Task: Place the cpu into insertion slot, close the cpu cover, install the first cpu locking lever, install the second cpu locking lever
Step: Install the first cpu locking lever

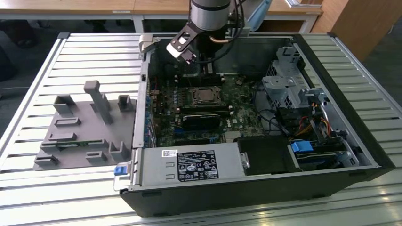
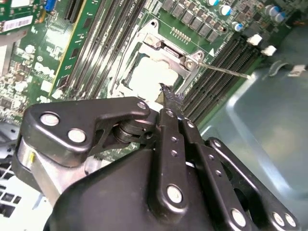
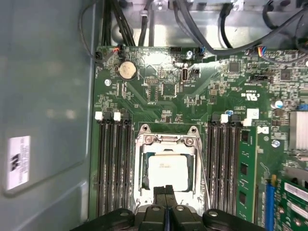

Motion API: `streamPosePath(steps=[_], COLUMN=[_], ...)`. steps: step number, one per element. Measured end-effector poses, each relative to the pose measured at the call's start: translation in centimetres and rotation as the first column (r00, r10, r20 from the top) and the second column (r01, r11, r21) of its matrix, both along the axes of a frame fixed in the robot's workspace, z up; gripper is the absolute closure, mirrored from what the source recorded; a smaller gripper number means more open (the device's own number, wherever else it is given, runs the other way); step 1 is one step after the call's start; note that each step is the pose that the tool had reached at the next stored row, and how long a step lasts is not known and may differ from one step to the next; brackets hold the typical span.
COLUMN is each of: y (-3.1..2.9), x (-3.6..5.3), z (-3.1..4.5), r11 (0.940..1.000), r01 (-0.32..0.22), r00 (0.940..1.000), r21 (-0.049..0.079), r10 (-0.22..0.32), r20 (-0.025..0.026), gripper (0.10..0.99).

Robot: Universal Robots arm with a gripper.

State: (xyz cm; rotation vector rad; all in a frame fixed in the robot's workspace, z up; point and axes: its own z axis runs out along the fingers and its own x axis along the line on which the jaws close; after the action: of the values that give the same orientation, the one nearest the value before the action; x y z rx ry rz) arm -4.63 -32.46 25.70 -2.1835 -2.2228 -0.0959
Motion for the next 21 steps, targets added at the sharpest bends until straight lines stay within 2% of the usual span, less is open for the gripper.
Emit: streamPosePath(steps=[3, 5, 8, 11, 16, 21], y=[0.00, 0.00, 0.00, 0.00, 0.00, 0.00], x=[0.00, 0.00, 0.01, 0.00, 0.00, 0.00], z=[0.62, 0.65, 0.66, 0.66, 0.66, 0.66], r11=[1.0000, 0.9999, 0.9979, 0.9927, 0.9778, 0.9547], r01=[0.000, -0.012, -0.065, -0.120, -0.210, -0.298], r00=[1.0000, 0.9999, 0.9979, 0.9927, 0.9778, 0.9547], r21=[0.000, 0.000, 0.000, 0.000, 0.000, 0.000], r10=[0.000, 0.012, 0.065, 0.120, 0.210, 0.298], r20=[0.0000, 0.0000, 0.0000, -0.0001, 0.0000, -0.0001], gripper=[0.980, 0.980, 0.980, 0.980, 0.980, 0.980])
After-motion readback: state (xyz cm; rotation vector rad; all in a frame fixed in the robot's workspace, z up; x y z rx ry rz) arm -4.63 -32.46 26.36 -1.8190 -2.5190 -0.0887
